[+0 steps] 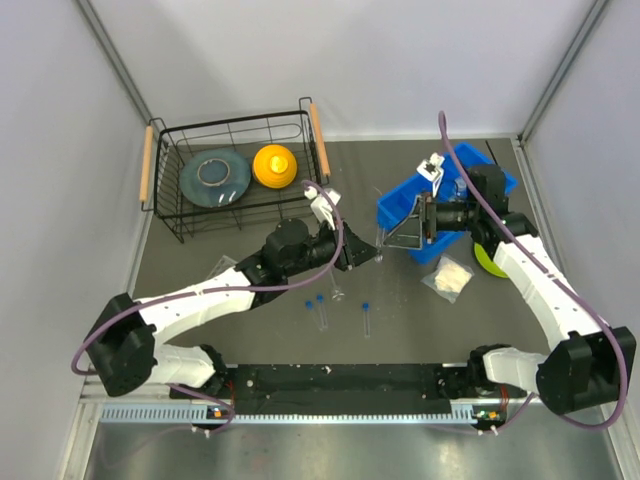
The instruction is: Organize the chemistry lab equipment
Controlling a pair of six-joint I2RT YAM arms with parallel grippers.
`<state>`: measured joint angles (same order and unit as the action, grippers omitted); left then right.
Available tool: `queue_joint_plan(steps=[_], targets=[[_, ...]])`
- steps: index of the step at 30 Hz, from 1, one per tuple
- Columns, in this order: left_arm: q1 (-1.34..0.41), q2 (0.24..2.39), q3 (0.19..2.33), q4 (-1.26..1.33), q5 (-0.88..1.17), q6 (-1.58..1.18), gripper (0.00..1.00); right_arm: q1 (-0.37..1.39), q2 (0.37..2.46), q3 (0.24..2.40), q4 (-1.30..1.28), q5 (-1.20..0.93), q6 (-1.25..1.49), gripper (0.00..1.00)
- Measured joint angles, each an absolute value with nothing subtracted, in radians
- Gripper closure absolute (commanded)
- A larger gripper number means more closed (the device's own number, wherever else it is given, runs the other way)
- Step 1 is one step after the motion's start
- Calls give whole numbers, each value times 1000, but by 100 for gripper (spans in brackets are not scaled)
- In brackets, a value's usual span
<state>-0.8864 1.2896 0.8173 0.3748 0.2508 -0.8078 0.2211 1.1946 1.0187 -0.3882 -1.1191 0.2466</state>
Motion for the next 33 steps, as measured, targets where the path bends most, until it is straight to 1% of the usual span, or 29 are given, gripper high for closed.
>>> queue_joint_plan(steps=[8,16,22,23,25,26,31,32,33], targets=[[-904,1321,820,402,241,-837,89,236,1207,1014,-319,-1120,341,30],[-917,1327,830,407,220,-847,89,251,1223,1005,-260,-1123,434,40],[-921,1327,831,413,199,-865,90,253,1230,992,-225,-1122,480,52],[-922,1327,831,415,193,-868,90,253,1231,989,-220,-1122,484,56],[-924,1327,831,419,185,-876,89,254,1233,986,-218,-1122,493,59],[-925,1327,831,421,181,-881,89,254,1233,983,-214,-1122,497,62],[-931,1327,831,421,162,-893,89,255,1234,977,-203,-1121,504,72],[-932,1327,831,420,160,-894,89,255,1234,976,-202,-1122,505,77],[-933,1327,831,421,158,-896,89,255,1234,975,-202,-1121,507,80]])
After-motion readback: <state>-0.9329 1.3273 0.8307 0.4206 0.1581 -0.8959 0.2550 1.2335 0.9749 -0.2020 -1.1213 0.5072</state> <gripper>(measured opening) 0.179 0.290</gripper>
